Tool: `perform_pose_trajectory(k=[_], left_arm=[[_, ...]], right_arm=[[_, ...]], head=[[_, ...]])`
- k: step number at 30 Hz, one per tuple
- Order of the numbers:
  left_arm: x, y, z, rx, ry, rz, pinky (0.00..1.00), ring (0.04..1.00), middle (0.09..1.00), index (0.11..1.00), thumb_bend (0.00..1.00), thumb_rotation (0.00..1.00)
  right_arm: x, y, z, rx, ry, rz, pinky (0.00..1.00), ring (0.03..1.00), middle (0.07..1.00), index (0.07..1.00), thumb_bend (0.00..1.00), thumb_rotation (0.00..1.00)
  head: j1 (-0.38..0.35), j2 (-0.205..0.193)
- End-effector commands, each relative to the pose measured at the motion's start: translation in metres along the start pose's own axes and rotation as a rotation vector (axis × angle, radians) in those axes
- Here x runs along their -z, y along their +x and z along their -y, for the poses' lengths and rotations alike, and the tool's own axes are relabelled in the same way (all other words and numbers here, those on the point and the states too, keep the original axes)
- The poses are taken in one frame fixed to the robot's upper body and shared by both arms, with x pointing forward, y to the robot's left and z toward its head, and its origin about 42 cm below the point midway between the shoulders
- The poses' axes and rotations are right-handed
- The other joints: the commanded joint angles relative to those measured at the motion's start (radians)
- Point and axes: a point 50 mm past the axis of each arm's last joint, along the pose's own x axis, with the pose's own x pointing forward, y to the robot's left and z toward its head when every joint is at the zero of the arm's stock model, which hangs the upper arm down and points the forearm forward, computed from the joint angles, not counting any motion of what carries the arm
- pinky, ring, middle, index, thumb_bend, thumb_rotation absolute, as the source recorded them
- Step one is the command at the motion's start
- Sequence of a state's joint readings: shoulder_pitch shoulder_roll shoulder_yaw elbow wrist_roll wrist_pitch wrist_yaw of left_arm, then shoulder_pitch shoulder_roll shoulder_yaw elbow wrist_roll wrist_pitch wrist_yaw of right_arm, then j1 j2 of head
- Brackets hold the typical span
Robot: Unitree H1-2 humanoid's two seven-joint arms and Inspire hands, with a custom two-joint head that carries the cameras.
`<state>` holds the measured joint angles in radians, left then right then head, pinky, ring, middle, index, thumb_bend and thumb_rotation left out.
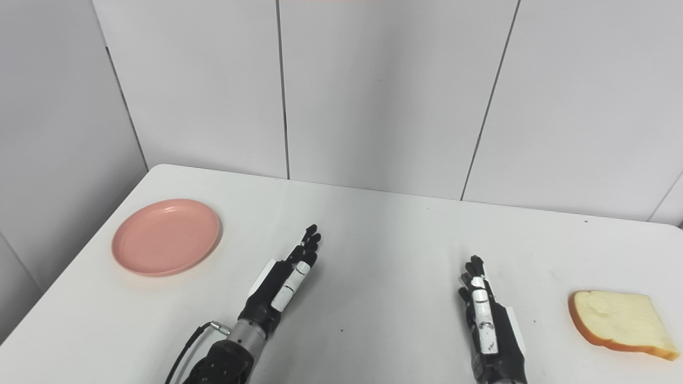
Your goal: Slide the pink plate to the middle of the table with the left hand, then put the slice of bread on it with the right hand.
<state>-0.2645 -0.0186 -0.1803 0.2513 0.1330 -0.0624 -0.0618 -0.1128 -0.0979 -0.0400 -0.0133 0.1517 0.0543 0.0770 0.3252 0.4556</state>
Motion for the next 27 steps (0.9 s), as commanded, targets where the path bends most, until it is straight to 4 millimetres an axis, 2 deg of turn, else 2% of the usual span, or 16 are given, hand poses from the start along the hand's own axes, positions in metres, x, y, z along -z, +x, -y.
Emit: perform_pose_trajectory(k=[1, 8, 11, 15, 19, 23, 27], left_arm=[[0.020, -0.007, 0.014, 0.044, -0.025, -0.128, 1.00, 1.000, 1.000, 1.000, 0.82, 1.00], [0.016, -0.009, 0.013, 0.046, 0.040, -0.103, 1.00, 1.000, 1.000, 1.000, 0.80, 1.00], [0.013, -0.009, 0.012, 0.014, 0.010, -0.082, 1.00, 1.000, 1.000, 1.000, 0.78, 1.00], [0.004, -0.008, 0.012, 0.000, 0.041, -0.037, 1.00, 1.000, 1.000, 1.000, 0.75, 1.00], [-0.007, -0.007, 0.012, -0.063, -0.074, 0.050, 1.00, 0.991, 0.992, 0.989, 0.74, 1.00], [-0.023, -0.002, 0.009, -0.084, -0.084, 0.106, 1.00, 0.999, 1.000, 0.999, 0.77, 1.00], [-0.057, 0.004, -0.002, -0.109, -0.110, 0.177, 1.00, 0.999, 0.993, 0.991, 0.81, 1.00]], right_arm=[[-0.006, 0.000, -0.003, 0.000, 0.011, 0.002, 1.00, 1.000, 1.000, 1.000, 0.18, 1.00], [-0.009, -0.001, -0.003, -0.006, -0.004, 0.007, 1.00, 1.000, 1.000, 1.000, 0.18, 1.00], [-0.011, -0.001, -0.005, 0.010, 0.024, -0.006, 1.00, 1.000, 1.000, 1.000, 0.18, 1.00], [-0.011, -0.002, -0.006, 0.007, 0.012, -0.011, 1.00, 1.000, 1.000, 1.000, 0.18, 1.00], [-0.011, -0.001, -0.006, 0.003, 0.010, -0.005, 1.00, 1.000, 1.000, 1.000, 0.16, 1.00], [-0.008, 0.001, -0.006, 0.002, 0.025, 0.001, 1.00, 1.000, 1.000, 1.000, 0.15, 1.00], [-0.007, 0.001, -0.008, 0.002, 0.004, 0.003, 1.00, 1.000, 1.000, 1.000, 0.16, 1.00]], head=[[0.003, 0.004], [0.009, 0.010], [0.011, 0.010], [0.018, 0.005], [0.026, -0.004], [0.030, -0.016], [0.032, -0.024]])
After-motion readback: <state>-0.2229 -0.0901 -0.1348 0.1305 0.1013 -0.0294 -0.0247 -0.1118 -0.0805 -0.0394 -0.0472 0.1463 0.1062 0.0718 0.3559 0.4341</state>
